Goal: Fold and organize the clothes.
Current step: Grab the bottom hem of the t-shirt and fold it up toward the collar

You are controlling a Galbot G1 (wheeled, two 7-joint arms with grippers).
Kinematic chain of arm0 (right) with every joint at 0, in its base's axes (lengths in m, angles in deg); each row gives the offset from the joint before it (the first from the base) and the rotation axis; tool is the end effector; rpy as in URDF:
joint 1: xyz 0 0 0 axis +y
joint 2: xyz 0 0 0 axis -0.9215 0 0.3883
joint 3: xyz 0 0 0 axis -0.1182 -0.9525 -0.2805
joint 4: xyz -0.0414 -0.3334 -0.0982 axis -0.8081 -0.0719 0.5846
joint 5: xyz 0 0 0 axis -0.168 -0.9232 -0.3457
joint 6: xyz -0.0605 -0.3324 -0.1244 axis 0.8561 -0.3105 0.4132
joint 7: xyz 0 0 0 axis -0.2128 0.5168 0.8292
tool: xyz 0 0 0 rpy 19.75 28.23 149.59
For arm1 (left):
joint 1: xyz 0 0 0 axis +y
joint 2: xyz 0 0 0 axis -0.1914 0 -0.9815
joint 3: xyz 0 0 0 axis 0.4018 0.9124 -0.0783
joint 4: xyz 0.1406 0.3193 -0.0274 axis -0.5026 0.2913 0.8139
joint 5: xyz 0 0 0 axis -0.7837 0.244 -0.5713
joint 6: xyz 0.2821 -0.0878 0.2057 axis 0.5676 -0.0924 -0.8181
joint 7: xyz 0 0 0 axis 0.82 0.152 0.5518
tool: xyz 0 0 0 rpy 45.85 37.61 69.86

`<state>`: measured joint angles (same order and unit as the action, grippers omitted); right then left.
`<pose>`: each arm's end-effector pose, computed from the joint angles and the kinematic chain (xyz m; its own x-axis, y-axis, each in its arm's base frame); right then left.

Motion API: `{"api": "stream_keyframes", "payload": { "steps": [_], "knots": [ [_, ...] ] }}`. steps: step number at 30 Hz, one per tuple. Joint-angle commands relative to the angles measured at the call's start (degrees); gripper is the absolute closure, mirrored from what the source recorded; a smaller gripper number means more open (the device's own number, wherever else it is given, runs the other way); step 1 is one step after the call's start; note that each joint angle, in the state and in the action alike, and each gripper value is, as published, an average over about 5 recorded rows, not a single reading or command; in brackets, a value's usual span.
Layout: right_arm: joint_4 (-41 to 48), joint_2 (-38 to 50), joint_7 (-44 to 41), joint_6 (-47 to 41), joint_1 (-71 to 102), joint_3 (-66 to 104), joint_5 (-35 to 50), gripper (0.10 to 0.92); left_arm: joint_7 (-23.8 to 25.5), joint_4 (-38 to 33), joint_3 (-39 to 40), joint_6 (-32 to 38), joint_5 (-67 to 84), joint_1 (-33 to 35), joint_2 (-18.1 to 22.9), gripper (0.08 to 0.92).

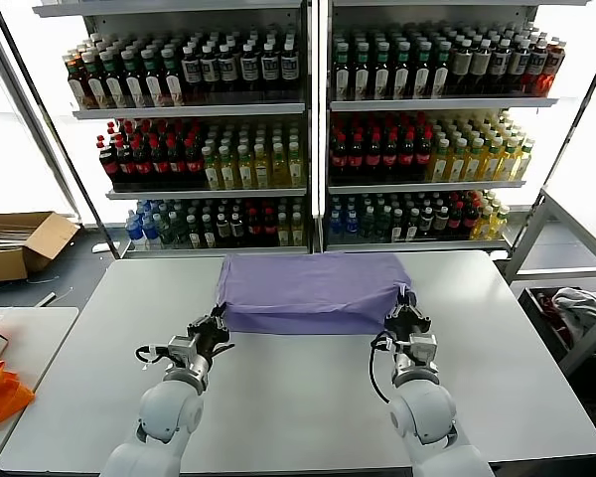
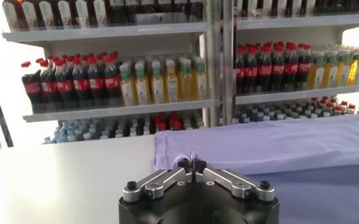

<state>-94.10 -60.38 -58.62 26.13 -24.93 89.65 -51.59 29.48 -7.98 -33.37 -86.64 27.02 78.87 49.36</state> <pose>0.3558 0.0238 -0.2919 -0.9731 0.0989 0.2080 0.0873 0.9941 -0.0640 0.3521 0.0228 -0.3233 -0.9503 0.0868 0.2989 0.1076 0.9927 0.0538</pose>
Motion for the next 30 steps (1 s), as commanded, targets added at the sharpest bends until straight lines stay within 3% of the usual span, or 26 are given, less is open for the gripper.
{"api": "stream_keyframes", "payload": {
  "steps": [1,17,20,26,30],
  "knots": [
    [4.9,-0.3,-1.7,-3.5,-3.8,-0.3,1.8,0.917,0.5,4.7,1.2,-0.6,-0.1,-3.2,-0.5,0.916],
    [6.9,0.4,-2.1,-5.3,-7.1,-1.1,4.0,0.909,0.8,4.5,1.9,0.1,1.1,-4.0,-0.8,0.894],
    [6.8,-0.2,-0.4,-4.1,-7.7,-0.7,6.6,0.86,0.5,3.6,1.8,-0.4,3.0,-4.0,-1.0,0.826],
    [6.6,-1.9,3.7,-1.2,-9.4,-0.5,15.3,0.691,-1.3,0.5,0.8,-2.4,4.6,-3.2,-0.8,0.653],
    [7.2,-3.4,7.3,-0.8,-9.8,-0.2,16.4,0.57,-2.4,-3.6,0.1,-4.2,6.9,-0.8,-1.1,0.532]
  ]
}}
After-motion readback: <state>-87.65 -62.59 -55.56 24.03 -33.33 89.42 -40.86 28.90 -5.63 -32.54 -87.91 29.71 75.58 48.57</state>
